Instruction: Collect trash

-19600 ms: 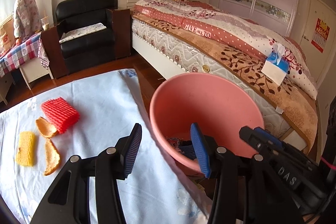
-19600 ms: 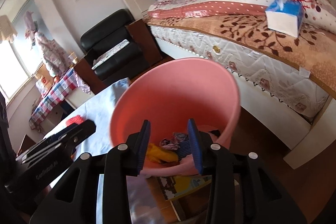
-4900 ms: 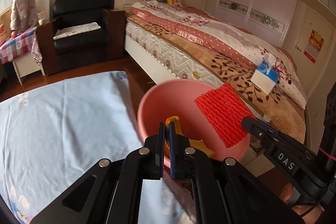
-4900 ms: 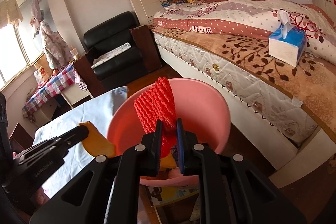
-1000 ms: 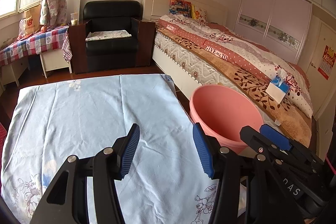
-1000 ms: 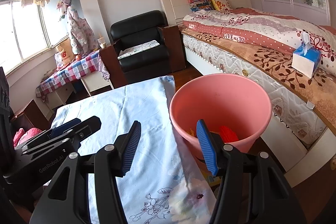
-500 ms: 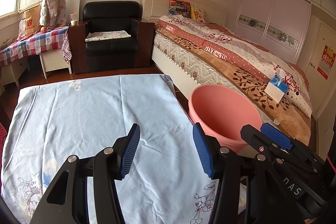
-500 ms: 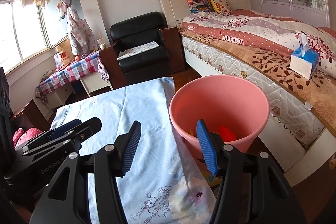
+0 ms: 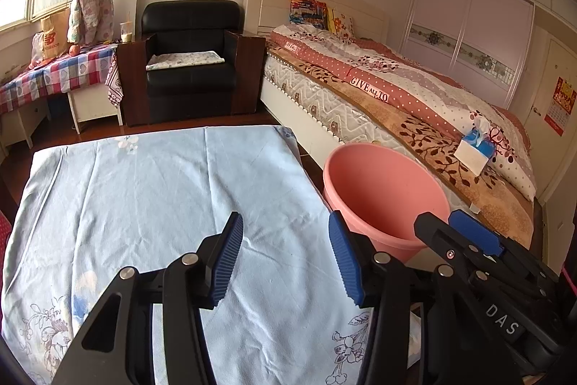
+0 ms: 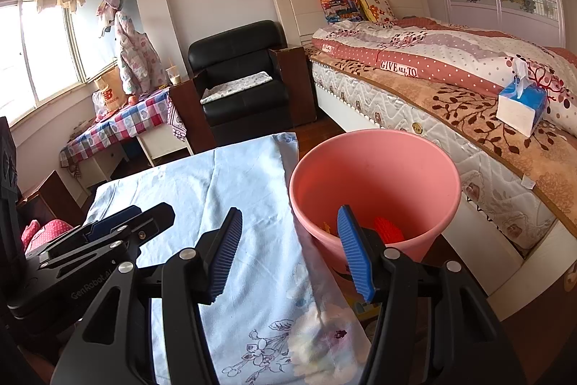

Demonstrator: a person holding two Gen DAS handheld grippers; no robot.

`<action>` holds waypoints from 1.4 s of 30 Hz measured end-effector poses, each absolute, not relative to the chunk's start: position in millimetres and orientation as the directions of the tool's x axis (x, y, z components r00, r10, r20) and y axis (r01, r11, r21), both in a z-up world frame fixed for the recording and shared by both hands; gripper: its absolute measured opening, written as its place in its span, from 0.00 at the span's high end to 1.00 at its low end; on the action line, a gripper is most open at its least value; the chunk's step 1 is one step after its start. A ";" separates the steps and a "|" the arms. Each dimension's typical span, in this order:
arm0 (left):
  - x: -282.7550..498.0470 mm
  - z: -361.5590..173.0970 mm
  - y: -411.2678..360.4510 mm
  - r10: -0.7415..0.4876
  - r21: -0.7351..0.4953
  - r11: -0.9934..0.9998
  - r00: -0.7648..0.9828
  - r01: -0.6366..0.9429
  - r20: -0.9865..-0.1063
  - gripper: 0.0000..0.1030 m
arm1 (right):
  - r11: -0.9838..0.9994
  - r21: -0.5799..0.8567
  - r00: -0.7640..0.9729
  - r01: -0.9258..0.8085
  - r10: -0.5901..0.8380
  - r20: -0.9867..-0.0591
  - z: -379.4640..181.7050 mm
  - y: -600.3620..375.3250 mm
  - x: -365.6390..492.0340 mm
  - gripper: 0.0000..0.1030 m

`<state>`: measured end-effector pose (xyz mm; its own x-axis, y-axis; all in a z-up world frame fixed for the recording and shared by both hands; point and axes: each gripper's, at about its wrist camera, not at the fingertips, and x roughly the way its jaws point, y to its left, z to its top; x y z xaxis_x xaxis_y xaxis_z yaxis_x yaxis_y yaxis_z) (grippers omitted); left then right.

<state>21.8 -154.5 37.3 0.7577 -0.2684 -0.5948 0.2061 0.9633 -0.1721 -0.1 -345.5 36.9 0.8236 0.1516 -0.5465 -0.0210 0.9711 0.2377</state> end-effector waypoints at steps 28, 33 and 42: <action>28.0 30.6 -157.7 -0.265 -0.167 0.964 0.746 0.207 -0.611 0.54 | 0.971 0.239 0.820 -0.010 0.145 -0.554 34.1 -352.5 -1.3 0.46; 28.1 30.5 -157.8 -0.266 -0.166 0.964 0.746 0.207 -0.610 0.54 | 0.971 0.238 0.820 -0.011 0.145 -0.554 34.3 -352.7 -1.5 0.46; 28.1 30.5 -158.1 -0.265 -0.167 0.964 0.746 0.207 -0.611 0.54 | 0.971 0.237 0.820 -0.010 0.144 -0.554 34.7 -351.6 -1.4 0.46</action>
<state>28.1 -158.1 30.5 0.7459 -0.2654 -0.6109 0.2066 0.9641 -0.1666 -1.4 -351.6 34.7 0.8200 0.1440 -0.5539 -0.0103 0.9714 0.2373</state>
